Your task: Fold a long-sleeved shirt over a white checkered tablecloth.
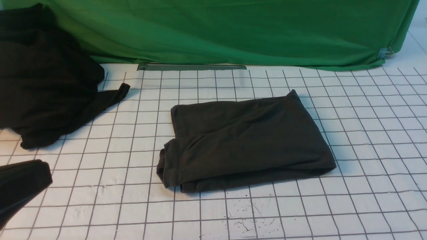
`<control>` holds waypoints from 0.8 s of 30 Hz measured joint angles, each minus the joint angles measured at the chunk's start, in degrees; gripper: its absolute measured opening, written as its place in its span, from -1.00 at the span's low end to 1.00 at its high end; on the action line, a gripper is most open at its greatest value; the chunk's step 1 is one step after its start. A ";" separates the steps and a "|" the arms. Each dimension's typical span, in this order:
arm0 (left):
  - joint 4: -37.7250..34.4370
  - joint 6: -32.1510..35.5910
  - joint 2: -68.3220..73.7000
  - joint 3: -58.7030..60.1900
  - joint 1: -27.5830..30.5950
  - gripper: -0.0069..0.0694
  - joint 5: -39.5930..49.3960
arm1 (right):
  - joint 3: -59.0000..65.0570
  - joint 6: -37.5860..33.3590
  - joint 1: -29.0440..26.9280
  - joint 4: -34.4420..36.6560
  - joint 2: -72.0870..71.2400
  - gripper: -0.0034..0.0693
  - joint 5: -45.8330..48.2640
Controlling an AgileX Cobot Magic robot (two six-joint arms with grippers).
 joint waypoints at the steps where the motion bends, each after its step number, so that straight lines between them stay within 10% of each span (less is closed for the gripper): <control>1: 0.48 0.00 0.00 0.00 0.00 -0.83 -0.26 | 0.02 0.00 0.00 0.00 0.00 -0.83 0.00; 24: 2.04 0.42 0.00 0.02 0.00 -0.82 -0.66 | 0.07 0.00 0.00 0.06 0.00 -0.71 0.00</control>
